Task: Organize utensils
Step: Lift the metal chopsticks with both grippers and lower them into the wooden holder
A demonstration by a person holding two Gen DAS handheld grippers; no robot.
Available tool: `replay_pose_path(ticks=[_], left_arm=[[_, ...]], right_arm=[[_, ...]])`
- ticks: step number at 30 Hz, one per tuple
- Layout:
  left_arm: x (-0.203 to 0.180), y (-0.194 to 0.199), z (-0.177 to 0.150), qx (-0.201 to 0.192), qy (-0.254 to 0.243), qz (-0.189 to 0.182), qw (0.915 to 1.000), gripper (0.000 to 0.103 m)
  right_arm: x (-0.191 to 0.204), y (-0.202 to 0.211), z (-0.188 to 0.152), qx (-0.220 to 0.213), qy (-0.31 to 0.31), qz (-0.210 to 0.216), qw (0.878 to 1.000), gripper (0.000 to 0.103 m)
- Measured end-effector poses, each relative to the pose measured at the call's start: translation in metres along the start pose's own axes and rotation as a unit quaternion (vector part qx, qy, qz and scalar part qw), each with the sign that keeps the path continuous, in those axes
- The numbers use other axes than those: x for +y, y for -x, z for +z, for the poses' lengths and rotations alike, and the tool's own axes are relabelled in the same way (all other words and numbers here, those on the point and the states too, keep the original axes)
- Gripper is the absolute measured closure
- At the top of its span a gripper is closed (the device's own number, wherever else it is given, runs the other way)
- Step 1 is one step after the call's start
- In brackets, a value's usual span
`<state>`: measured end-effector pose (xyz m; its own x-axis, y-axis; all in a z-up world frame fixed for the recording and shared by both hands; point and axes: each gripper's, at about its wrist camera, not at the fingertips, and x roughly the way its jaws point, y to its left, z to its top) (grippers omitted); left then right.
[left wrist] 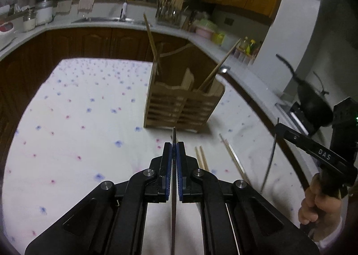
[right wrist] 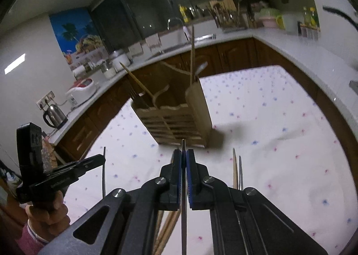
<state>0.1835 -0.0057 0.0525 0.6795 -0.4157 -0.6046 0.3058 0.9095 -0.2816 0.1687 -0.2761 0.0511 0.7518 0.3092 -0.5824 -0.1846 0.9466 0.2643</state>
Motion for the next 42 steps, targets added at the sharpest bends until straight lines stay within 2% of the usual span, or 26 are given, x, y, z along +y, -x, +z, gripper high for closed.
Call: replay_pose_path(ticks=[11,24,42], left_arm=[[-0.006,0.037,0.013,-0.047,-0.010,-0.002,0.9988,0.100],[-0.006,0.044,0.025,-0.069,-0.012,0.003,0.9975,0.100],[-0.011,0.062,0.073,-0.130,-0.023,0.003,0.9913,0.101]], right_arm=[[0.015,0.032,0.023,-0.058,0.012,0.005,0.998,0.099],[0.016,0.035,0.041,-0.082,0.015,0.007,0.996,0.099],[0.023,0.042,0.075,-0.121,0.027,0.012,0.992,0.099]])
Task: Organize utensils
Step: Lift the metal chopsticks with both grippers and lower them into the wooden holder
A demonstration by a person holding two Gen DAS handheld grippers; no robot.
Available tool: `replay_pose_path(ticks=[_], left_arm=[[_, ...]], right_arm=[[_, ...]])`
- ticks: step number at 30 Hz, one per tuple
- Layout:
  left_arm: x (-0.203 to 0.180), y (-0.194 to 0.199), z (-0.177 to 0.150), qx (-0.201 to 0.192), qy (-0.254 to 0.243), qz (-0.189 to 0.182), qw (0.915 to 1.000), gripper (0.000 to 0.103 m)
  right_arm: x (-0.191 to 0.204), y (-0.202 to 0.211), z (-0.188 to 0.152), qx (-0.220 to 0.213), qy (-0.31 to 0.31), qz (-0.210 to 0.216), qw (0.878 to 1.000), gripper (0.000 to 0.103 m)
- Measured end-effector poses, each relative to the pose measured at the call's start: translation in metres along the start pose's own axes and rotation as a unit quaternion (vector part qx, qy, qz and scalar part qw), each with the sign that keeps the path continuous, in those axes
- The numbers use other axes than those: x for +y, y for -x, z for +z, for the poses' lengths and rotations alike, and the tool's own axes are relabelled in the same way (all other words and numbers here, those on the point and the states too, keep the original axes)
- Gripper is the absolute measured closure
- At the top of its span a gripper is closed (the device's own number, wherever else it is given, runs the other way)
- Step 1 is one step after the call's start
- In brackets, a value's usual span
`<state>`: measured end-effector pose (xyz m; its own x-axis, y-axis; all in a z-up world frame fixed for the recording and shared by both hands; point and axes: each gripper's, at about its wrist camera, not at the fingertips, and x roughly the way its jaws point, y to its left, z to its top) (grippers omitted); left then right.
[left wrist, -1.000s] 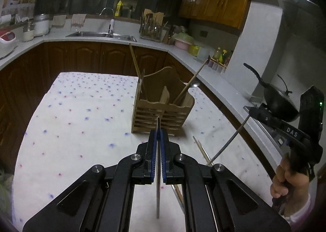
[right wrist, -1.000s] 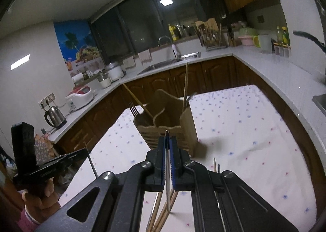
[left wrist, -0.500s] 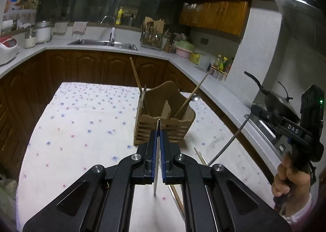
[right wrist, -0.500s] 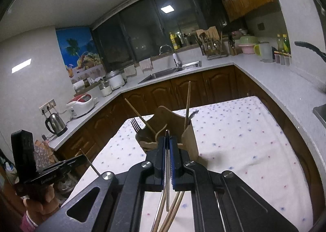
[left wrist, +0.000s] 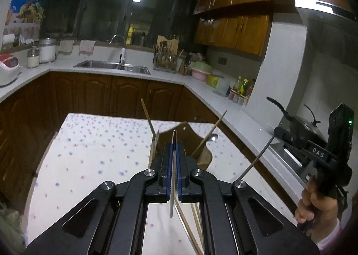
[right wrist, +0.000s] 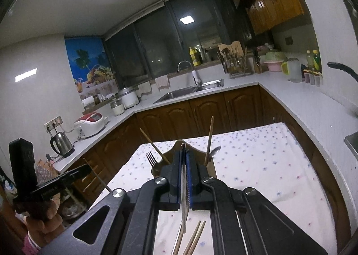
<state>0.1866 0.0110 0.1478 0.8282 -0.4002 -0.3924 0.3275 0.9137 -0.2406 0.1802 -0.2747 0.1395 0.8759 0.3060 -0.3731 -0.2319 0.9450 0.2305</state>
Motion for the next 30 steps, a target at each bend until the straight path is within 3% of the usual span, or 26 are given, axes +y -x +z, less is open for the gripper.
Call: replay_pose_path(ticks=[11,20,30], left_arm=[[-0.003,-0.006,0.022,-0.020,-0.012,0.001,0.9997,0.101],[-0.010,-0.016,0.060,-0.057,-0.029,0.003,0.9980,0.101],[0.000,-0.069,0.092,-0.083,-0.013,0.022,0.9962,0.101]], right_arm=[[-0.004,-0.005,0.021,-0.019,0.001,0.003,1.000,0.099],[-0.008,-0.019,0.051,-0.041,-0.001,0.001,0.999,0.099],[-0.014,-0.059,0.075,-0.057,0.000,-0.019,0.998,0.099]])
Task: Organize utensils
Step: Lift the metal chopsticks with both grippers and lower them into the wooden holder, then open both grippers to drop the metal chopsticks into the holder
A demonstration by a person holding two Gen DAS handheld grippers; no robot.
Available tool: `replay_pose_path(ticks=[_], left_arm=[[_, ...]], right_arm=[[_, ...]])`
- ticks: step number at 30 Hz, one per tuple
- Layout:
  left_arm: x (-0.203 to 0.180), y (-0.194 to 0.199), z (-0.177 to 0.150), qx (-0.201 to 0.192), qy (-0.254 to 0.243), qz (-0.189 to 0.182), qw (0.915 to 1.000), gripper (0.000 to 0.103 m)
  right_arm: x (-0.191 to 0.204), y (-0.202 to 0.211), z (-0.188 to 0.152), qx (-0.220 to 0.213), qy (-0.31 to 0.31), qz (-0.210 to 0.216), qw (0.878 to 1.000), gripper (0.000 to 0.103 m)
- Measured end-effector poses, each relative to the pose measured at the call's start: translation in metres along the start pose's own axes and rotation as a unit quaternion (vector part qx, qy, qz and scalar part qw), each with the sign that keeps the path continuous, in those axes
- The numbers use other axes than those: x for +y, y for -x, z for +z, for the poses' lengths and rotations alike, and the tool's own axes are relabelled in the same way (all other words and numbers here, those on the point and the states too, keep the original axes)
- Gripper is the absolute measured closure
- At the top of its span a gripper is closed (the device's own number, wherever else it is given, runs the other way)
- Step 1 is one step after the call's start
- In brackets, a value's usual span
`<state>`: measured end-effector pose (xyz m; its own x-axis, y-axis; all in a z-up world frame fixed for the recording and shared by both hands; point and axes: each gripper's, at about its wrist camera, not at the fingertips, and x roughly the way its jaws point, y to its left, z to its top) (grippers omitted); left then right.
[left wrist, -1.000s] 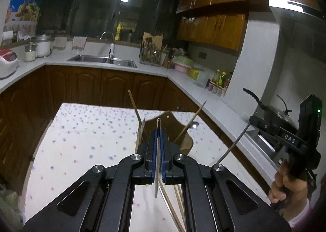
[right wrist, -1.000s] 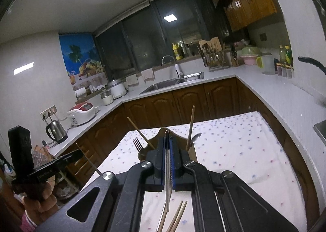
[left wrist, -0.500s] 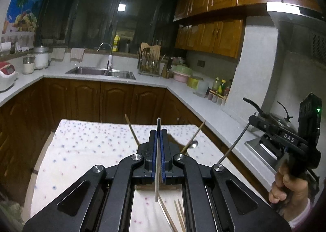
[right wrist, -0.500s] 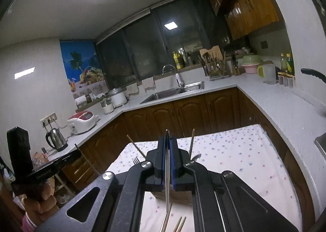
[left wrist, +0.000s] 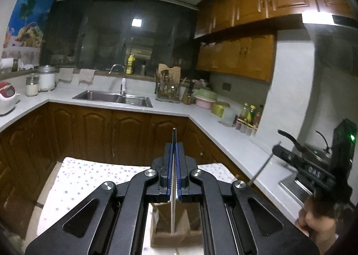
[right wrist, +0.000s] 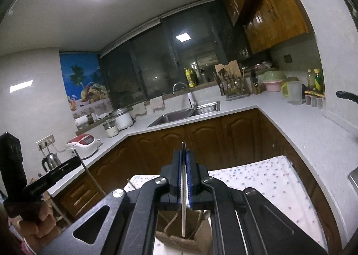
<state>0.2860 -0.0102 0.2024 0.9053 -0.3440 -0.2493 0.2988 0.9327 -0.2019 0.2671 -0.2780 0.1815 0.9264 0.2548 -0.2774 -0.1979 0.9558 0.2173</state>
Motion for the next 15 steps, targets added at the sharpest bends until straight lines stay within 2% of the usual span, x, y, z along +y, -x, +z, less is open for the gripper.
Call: replay_pose_path(ticks=[8,15], left_arm=[[0.017,-0.033,-0.030,0.011,0.036,0.030,0.9989,0.103],[0.024,-0.055,-0.067,0.051,0.040,0.040,0.9971,0.103]], right_arm=[[-0.010,-0.028,-0.029,0.015,-0.007,-0.024,1.000,0.099],[-0.016,-0.058,-0.067,0.059,-0.018,-0.030,0.998,0.099]])
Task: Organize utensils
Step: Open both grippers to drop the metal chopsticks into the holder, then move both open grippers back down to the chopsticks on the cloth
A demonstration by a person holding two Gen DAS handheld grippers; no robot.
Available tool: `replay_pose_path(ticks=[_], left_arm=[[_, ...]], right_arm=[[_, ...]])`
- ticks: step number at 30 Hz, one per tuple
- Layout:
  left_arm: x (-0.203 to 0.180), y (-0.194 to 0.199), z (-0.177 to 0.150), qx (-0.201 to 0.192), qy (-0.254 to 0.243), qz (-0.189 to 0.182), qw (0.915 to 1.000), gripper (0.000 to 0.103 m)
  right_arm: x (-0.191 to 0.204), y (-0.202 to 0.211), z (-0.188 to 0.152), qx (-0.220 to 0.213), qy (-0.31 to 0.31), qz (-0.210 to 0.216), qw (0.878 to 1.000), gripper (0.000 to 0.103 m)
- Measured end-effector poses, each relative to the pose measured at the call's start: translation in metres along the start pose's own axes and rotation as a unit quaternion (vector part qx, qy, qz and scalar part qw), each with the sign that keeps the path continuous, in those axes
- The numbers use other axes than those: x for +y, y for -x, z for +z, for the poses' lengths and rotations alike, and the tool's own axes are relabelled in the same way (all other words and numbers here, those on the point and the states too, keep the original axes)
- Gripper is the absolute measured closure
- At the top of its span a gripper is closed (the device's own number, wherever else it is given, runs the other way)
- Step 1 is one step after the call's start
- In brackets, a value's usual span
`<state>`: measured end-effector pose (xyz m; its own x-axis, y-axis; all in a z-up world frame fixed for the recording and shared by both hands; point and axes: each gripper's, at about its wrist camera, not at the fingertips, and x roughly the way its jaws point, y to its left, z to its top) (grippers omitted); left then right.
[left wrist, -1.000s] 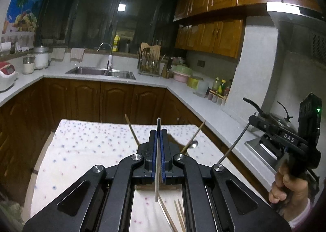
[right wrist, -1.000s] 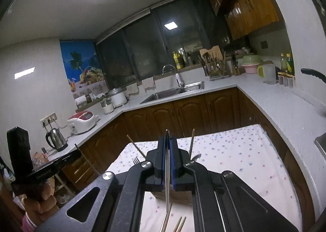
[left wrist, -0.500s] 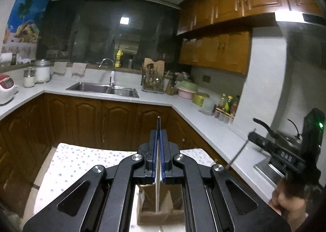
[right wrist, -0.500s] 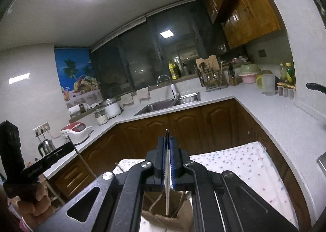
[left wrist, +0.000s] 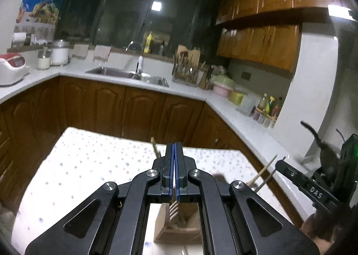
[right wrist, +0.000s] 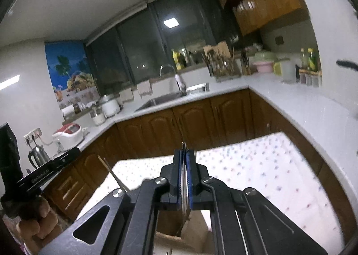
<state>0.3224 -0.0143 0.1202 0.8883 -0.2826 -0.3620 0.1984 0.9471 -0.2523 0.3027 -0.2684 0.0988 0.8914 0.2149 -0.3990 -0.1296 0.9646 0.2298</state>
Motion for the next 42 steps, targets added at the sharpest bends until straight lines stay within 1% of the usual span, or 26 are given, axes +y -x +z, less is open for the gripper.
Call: replay_pose_path(ticks=[3,5,11,12,13,14,15,16,17,18,19,20,21,22,23,24,28,31,36,42], left_arm=[[0.003,-0.008,-0.008,0.013,-0.001,0.003,0.9999,0.103],[0.006,-0.013,-0.012,0.024,0.007,0.001,0.9997,0.103],[0.018,-0.028,-0.018,0.054,0.030,-0.006,0.9981,0.103],[0.018,-0.028,-0.018,0.056,0.032,-0.008,0.9979,0.103],[0.019,-0.030,-0.019,0.060,0.033,-0.010,0.9976,0.103],[0.019,-0.030,-0.020,0.063,0.034,-0.012,0.9974,0.103],[0.019,-0.030,-0.020,0.067,0.035,-0.013,0.9970,0.103],[0.020,-0.029,-0.020,0.068,0.036,-0.014,0.9969,0.103],[0.020,-0.027,-0.021,0.069,0.036,-0.015,0.9969,0.100],[0.020,-0.025,-0.022,0.070,0.035,-0.016,0.9968,0.098],[0.020,-0.022,-0.024,0.073,0.034,-0.015,0.9966,0.088],[0.021,-0.018,-0.025,0.075,0.034,-0.013,0.9966,0.075],[0.021,-0.012,-0.027,0.072,0.033,-0.010,0.9968,0.070],[0.021,-0.007,-0.028,0.069,0.032,-0.005,0.9971,0.060],[0.022,-0.001,-0.031,0.067,0.030,0.000,0.9973,0.052],[0.023,0.004,-0.033,0.066,0.031,0.002,0.9973,0.050],[0.026,0.027,-0.046,0.069,0.042,0.005,0.9967,0.039],[0.024,0.042,-0.061,0.077,0.041,0.013,0.9961,0.036],[0.014,0.057,-0.093,0.105,0.028,0.017,0.9939,0.035],[0.000,0.062,-0.134,0.151,0.021,0.016,0.9882,0.035]], right_arm=[[-0.002,-0.010,-0.009,0.017,-0.006,0.000,1.000,0.099],[-0.003,-0.012,-0.014,0.019,-0.009,0.001,1.000,0.099],[-0.003,-0.013,-0.011,0.026,-0.015,0.003,1.000,0.098],[-0.003,-0.013,-0.011,0.027,-0.016,0.004,0.999,0.097],[-0.004,-0.012,-0.011,0.026,-0.019,0.005,0.999,0.093],[-0.005,-0.010,-0.011,0.025,-0.022,0.005,0.999,0.093],[-0.006,-0.010,-0.009,0.025,-0.025,0.006,0.999,0.091],[-0.008,-0.009,-0.009,0.026,-0.029,0.009,0.999,0.084],[-0.009,-0.007,-0.008,0.026,-0.033,0.012,0.999,0.077],[-0.012,-0.003,-0.008,0.023,-0.038,0.018,0.999,0.058],[-0.012,0.002,-0.007,0.017,-0.041,0.021,0.999,0.045],[-0.013,0.009,-0.008,0.008,-0.043,0.021,0.999,0.040],[-0.013,0.013,-0.008,0.003,-0.044,0.022,0.999,0.033],[-0.015,0.019,-0.008,-0.003,-0.048,0.025,0.999,0.024],[-0.016,0.025,-0.010,-0.008,-0.052,0.026,0.998,0.021],[-0.018,0.031,-0.011,-0.013,-0.056,0.026,0.998,0.017],[-0.027,0.051,-0.021,-0.012,-0.069,0.022,0.997,0.017],[-0.033,0.065,-0.032,-0.003,-0.075,0.018,0.997,0.017],[-0.039,0.087,-0.060,0.016,-0.074,0.003,0.997,0.017],[-0.045,0.107,-0.092,0.042,-0.073,-0.020,0.996,0.017]])
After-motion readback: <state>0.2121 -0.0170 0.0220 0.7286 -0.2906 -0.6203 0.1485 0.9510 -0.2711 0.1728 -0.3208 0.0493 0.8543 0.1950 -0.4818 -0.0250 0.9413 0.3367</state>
